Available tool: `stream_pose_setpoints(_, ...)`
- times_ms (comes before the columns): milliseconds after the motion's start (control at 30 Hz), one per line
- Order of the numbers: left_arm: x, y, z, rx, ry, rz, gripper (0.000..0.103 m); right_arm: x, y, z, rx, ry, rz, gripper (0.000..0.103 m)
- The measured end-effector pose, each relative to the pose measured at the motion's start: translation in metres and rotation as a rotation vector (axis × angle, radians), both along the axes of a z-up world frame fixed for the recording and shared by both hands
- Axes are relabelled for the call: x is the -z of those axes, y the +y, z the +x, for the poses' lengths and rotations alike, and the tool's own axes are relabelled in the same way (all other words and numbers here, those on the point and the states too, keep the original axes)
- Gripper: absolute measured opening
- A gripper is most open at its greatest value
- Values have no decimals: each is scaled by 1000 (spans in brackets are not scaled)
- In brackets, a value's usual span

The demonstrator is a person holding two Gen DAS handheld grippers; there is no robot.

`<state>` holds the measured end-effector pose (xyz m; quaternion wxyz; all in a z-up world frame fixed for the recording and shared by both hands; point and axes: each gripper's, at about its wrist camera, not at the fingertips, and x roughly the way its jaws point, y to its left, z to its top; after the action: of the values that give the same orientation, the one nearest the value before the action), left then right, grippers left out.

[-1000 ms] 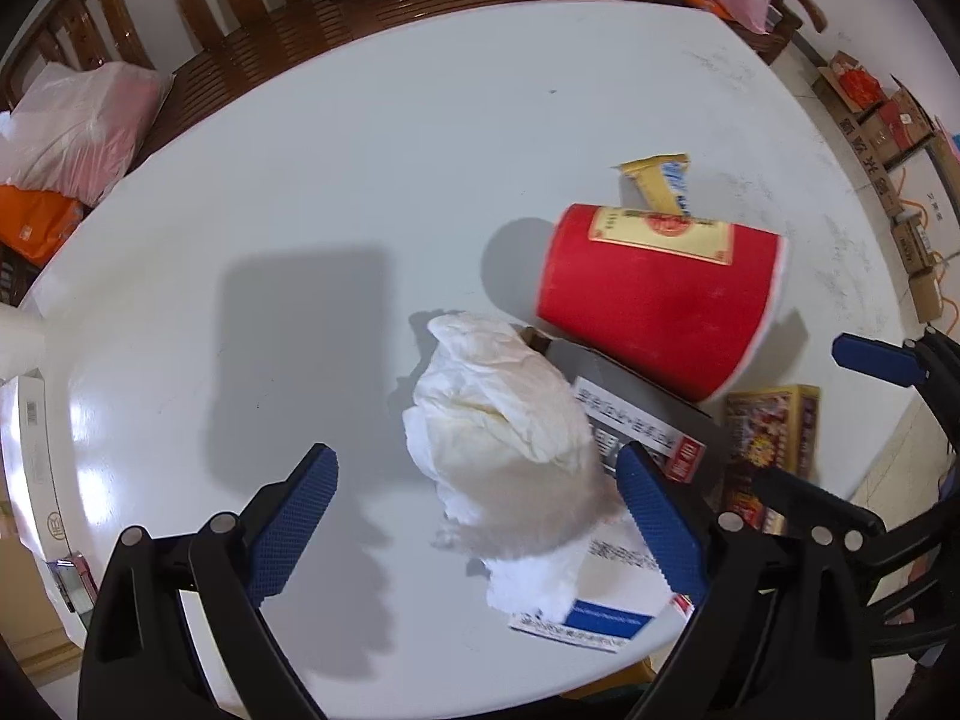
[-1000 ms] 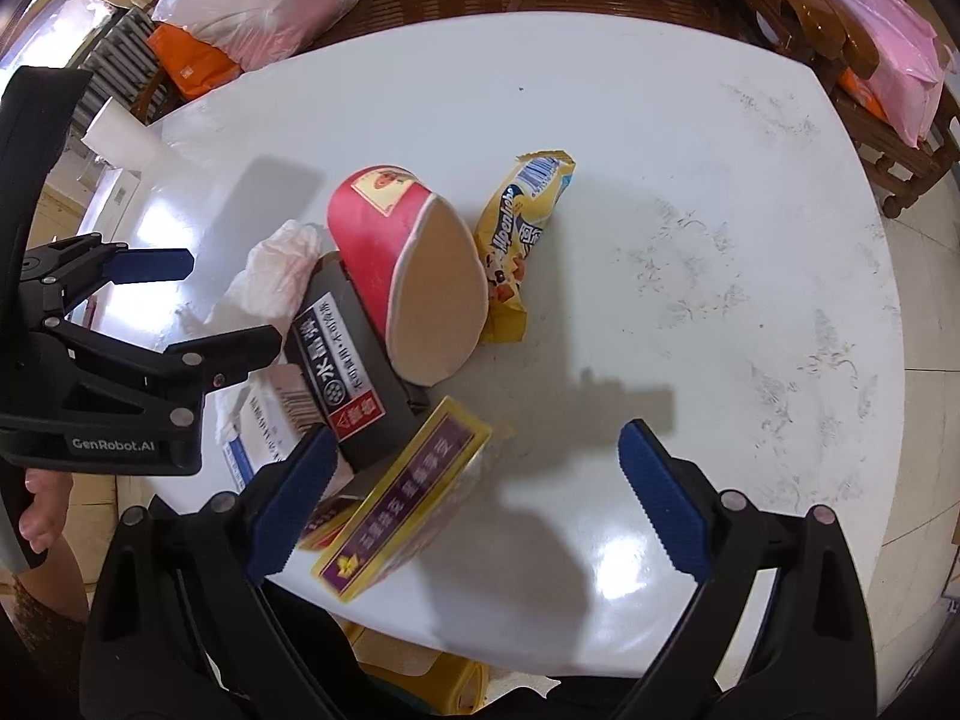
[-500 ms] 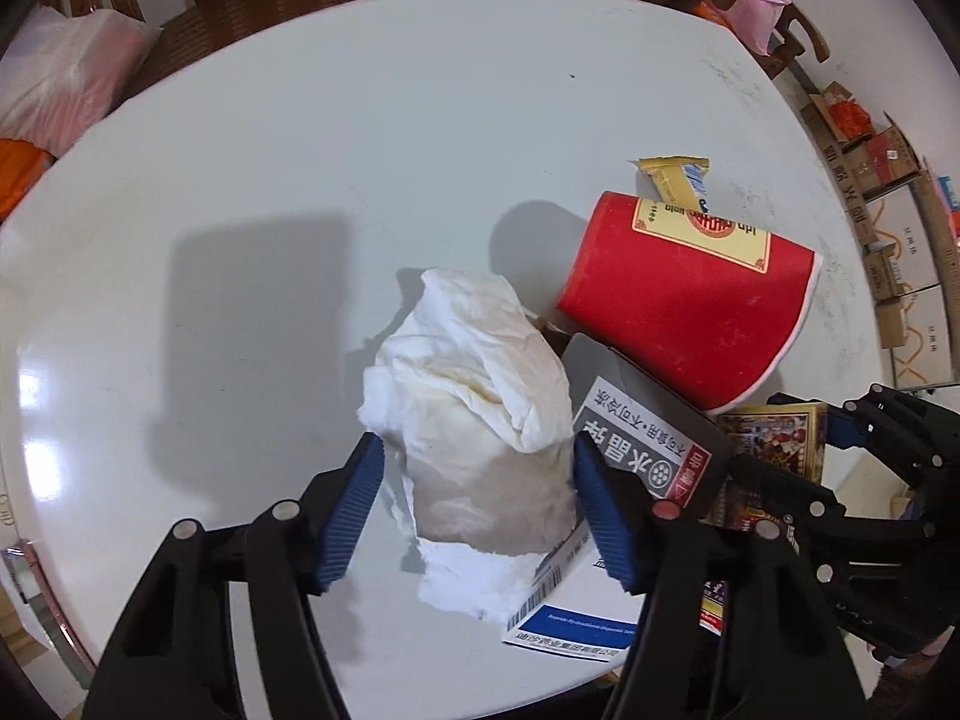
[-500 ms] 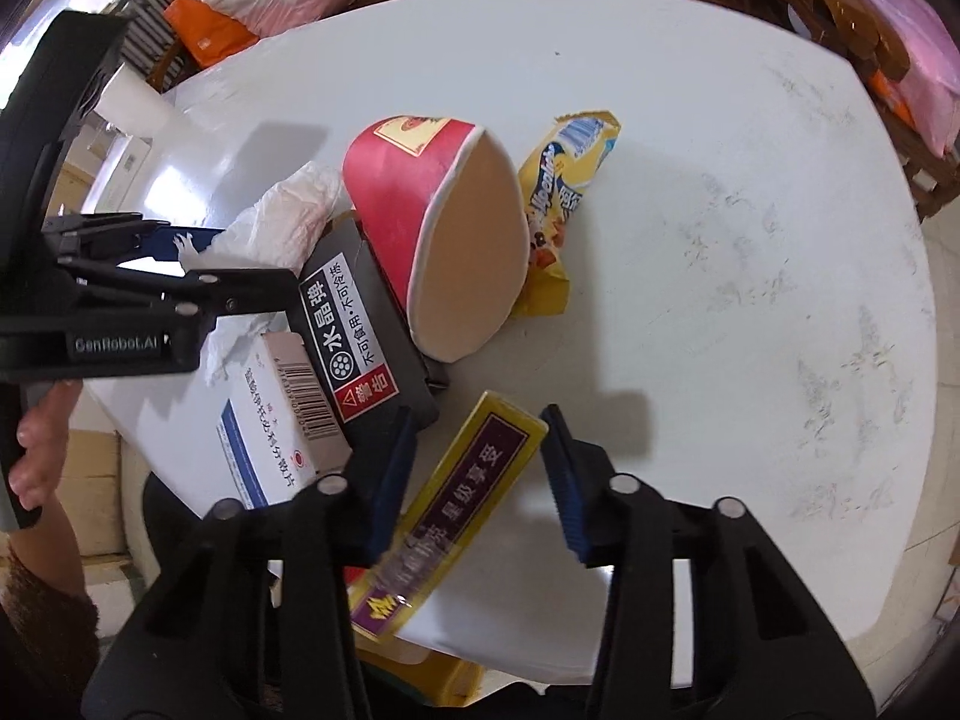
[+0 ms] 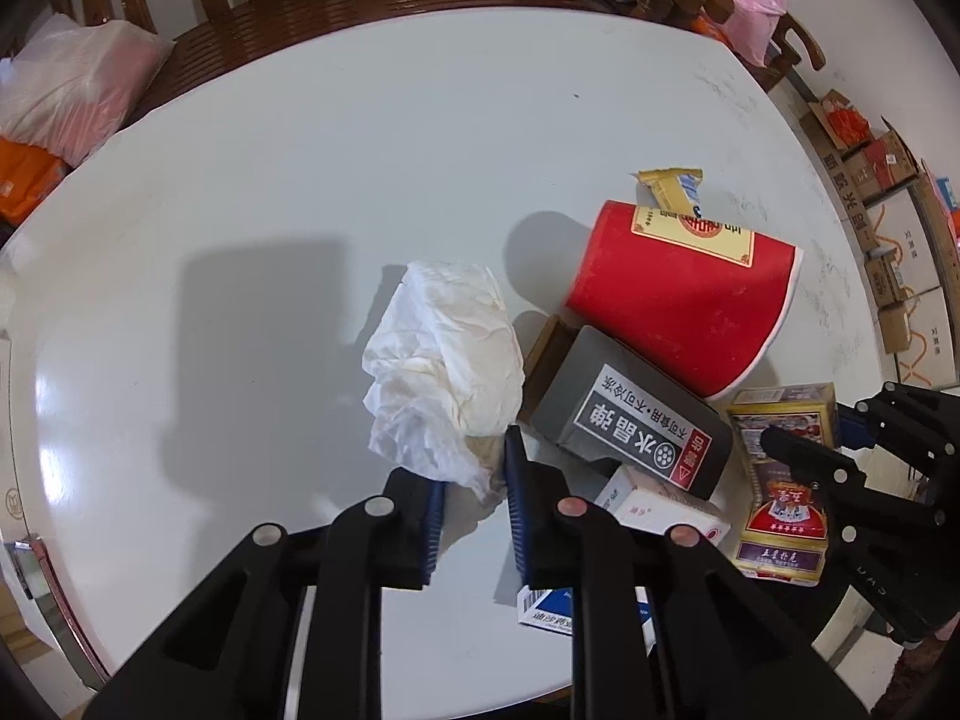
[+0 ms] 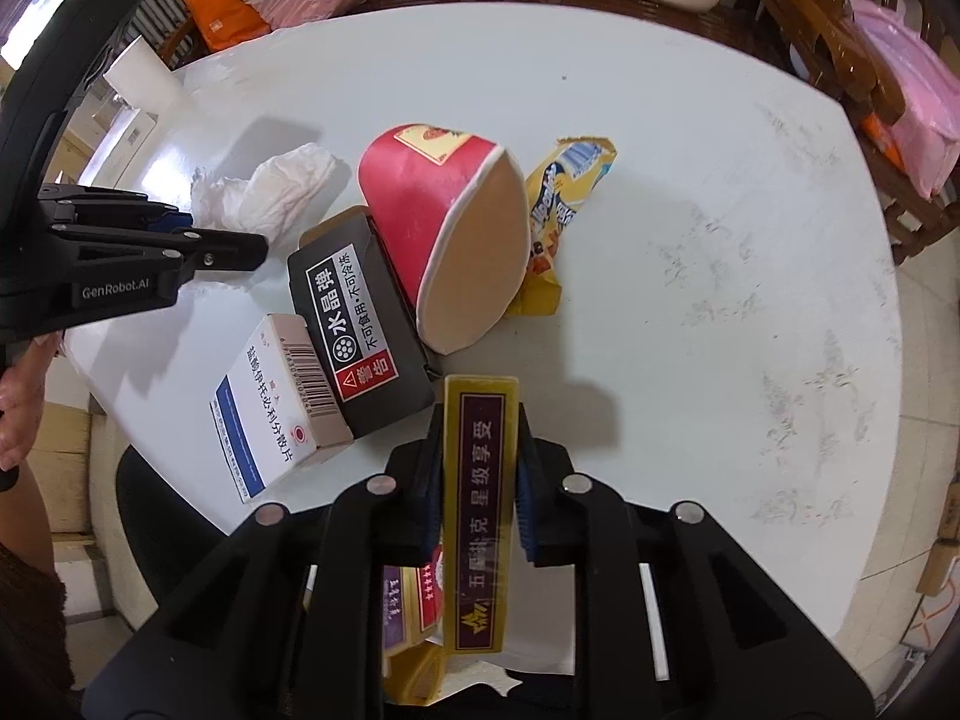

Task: Collect trash
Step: 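Carry the tissue and yellow-purple box with both tools over the trash bag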

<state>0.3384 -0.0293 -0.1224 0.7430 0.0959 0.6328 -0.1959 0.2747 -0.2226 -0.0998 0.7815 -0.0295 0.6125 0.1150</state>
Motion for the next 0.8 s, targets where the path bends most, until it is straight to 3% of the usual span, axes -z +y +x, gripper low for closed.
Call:
stream_pose_setpoints(333,-29,9,-25,7,-78,21,19,-32,11,-16,-23,-88,-50,20)
stream_pose_setpoints(567,-69,13,-77,28,-164,13,19,-60,22,-50,-68,-148,-54,20)
stream_pose_setpoints(800,-83,14,-137,79,-198,-20,19,-80,42,-92,-120,-201,-65,20)
